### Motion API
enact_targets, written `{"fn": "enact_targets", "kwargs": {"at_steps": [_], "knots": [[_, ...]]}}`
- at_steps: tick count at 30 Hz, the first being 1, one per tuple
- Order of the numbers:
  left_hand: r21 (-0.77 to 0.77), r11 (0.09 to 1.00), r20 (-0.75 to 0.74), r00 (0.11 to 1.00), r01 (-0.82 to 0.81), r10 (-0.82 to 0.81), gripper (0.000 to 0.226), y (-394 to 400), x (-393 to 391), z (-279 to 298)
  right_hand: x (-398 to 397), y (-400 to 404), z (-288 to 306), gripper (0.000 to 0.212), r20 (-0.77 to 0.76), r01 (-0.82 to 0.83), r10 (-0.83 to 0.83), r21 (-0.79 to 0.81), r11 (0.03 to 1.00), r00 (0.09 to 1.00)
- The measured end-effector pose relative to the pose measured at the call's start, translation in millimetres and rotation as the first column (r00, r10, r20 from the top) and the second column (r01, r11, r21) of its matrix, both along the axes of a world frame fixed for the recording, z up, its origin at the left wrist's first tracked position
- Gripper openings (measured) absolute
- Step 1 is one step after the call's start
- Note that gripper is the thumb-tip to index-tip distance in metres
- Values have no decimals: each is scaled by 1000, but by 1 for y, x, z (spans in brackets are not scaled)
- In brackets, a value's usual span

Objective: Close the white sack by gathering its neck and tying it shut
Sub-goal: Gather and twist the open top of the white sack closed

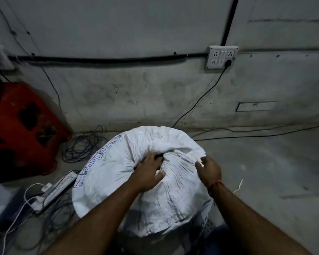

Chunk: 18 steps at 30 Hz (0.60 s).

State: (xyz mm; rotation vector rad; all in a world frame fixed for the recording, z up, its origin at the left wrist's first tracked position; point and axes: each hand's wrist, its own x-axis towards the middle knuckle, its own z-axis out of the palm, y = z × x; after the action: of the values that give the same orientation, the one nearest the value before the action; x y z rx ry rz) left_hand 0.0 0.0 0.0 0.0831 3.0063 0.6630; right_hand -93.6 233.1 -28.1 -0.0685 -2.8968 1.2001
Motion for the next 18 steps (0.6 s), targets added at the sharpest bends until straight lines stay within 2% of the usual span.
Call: {"fn": "enact_targets", "kwargs": {"at_steps": [3, 6, 9, 12, 14, 15, 18], "knots": [[-2, 1000, 107, 994, 6, -6, 73, 3, -13, -22, -20, 5, -15, 37, 118, 78, -77, 3, 997, 990], [-49, 998, 206, 978, 44, -33, 75, 4, -22, -41, -34, 6, -26, 41, 218, 50, -57, 37, 998, 974], [-98, 992, 235, 970, 85, -60, 76, 2, -26, -50, -40, 1, -34, 50, 218, 5, -8, 14, 1000, 976], [-116, 986, 272, 959, 120, -84, 78, 0, -27, -57, -44, 1, -38, 55, 244, 57, -35, -86, 995, 969], [-135, 983, 291, 953, 127, -83, 79, -2, -28, -58, -46, 3, -38, 47, 283, 130, -59, -239, 962, 957], [-149, 980, 290, 953, 130, -83, 79, -2, -29, -58, -45, 4, -35, 39, 297, 163, -79, -268, 950, 952], [-167, 978, 264, 962, 123, -76, 76, -2, -31, -53, -44, 8, -26, 21, 301, 169, -105, -193, 967, 948]]}}
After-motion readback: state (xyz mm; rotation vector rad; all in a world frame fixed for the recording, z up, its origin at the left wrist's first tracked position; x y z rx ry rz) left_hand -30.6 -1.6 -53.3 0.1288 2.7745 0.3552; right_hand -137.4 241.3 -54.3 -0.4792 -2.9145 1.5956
